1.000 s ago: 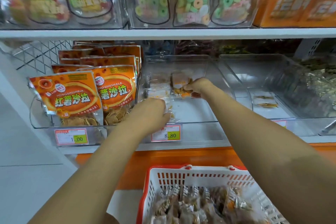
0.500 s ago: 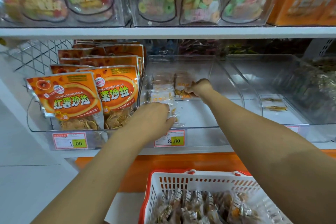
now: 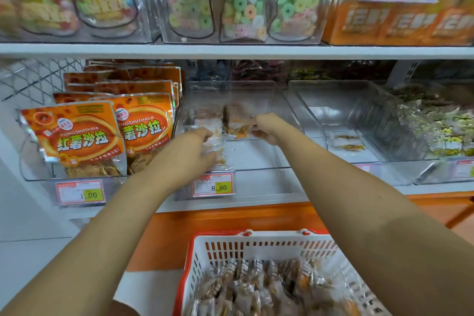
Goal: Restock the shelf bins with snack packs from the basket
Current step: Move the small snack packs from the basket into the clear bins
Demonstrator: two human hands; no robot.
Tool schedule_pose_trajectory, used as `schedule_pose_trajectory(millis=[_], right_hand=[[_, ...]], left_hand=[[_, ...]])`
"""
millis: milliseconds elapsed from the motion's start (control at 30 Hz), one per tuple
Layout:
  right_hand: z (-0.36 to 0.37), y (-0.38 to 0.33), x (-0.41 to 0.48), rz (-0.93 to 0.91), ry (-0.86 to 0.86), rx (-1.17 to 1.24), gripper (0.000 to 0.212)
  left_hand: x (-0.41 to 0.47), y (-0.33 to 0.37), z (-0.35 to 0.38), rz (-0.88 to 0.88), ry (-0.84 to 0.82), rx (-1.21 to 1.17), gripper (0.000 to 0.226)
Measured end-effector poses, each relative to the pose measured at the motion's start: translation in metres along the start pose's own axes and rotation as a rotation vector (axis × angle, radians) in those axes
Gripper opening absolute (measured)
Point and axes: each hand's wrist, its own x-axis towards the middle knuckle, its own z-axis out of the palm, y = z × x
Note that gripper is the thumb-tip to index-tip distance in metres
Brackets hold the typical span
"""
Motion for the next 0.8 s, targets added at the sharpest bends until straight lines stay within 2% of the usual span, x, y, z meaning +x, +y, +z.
schedule_pose_trajectory(millis=[67, 100, 200, 267, 300, 400, 467, 500, 533, 633, 800], right_hand=[[-0.006, -0.002, -0.009, -0.024, 0.006, -0.03, 0.029], [-0.008, -0.004, -0.013, -0.039, 0.002, -0.04, 0.028], [-0.016, -0.014, -0.024, -0.097, -0.004, -0.079, 0.008], [-0.02, -0.02, -0.036, -0.188, 0.018, -0.147, 0.007], [-0.023, -0.022, -0.044, -0.253, 0.039, -0.183, 0.011], [-0.033, -0.022, -0.086, -0.47, 0.081, -0.295, 0.038], [-0.042, -0.016, -0.122, -0.55, -0.027, -0.353, 0.043], [-0.048, -0.012, -0.139, -0.548, -0.114, -0.381, 0.045], [-0.055, -0.006, -0.154, -0.519, -0.206, -0.405, 0.045], [-0.077, 0.02, -0.179, -0.389, -0.381, -0.485, 0.042], [-0.097, 0.082, -0.175, -0.096, -0.593, -0.648, 0.027]], left_hand=[[-0.002, -0.001, -0.001, -0.014, 0.007, -0.005, 0.054], [-0.004, -0.001, -0.001, -0.017, 0.008, 0.004, 0.053], [-0.008, 0.001, -0.001, -0.018, 0.016, 0.036, 0.049], [-0.011, 0.004, -0.002, -0.011, 0.041, 0.037, 0.047], [-0.012, 0.005, -0.001, -0.003, 0.064, 0.021, 0.046], [-0.013, 0.007, 0.002, 0.047, 0.18, -0.049, 0.036], [-0.015, 0.009, 0.004, 0.128, 0.278, -0.081, 0.019], [-0.016, 0.011, 0.005, 0.177, 0.301, -0.088, 0.015], [-0.018, 0.014, 0.007, 0.226, 0.289, -0.083, 0.022], [-0.029, 0.026, 0.018, 0.33, 0.131, 0.0, 0.046], [-0.041, 0.049, 0.047, 0.357, -0.075, 0.187, 0.038]])
